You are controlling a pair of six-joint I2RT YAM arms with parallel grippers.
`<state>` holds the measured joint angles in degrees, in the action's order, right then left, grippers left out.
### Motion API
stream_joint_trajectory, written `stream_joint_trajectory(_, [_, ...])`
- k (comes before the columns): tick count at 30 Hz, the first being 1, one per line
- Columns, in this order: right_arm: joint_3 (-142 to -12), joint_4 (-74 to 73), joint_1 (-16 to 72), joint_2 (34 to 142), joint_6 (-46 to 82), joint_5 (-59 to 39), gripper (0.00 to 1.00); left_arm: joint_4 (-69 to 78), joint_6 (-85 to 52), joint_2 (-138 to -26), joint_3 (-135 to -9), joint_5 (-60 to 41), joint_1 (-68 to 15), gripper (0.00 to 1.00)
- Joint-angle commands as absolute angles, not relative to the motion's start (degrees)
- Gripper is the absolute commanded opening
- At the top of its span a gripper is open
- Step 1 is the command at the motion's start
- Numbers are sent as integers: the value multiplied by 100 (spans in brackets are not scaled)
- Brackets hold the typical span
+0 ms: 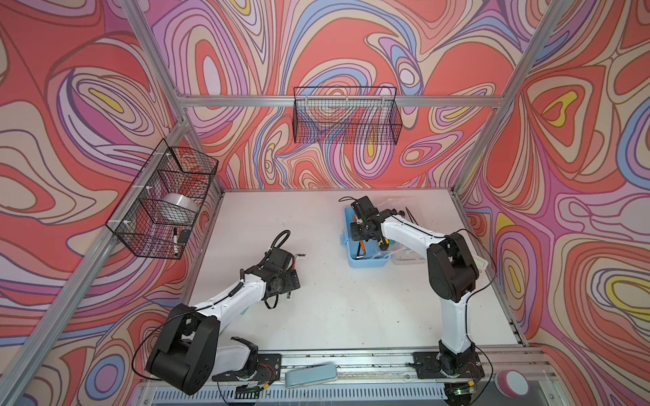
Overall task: Pack the tool kit
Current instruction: 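Carry the orange-handled hex key into the blue box with the right gripper, then grasp the red-handled hex key with the left gripper while right releases and withdraws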
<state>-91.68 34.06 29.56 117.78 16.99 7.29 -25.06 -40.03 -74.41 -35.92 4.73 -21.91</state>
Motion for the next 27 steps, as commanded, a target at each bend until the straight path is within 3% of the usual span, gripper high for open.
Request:
stream_joint_trajectory(1, [-9268,3426,2937,11888,1666,811,2,-2637,-3944,-7530,-3771,571,-2233,95])
stream_joint_trajectory(4, [-9307,3512,2936,11949,1670,892,12,-2593,-3896,-7571,-3797,516,-2256,91])
stream_joint_trajectory(6, [-9321,3523,2937,11955,1687,892,26,-2568,-3863,-7622,-3821,471,-2262,86])
stream_joint_trajectory(13, [-9211,3416,2936,11688,1859,835,47,-2458,-3833,-7793,-3846,344,-2320,72])
stream_joint_trajectory(27, [-7984,2702,2936,10187,2135,554,55,-2167,-3702,-8095,-4049,128,-2322,60])
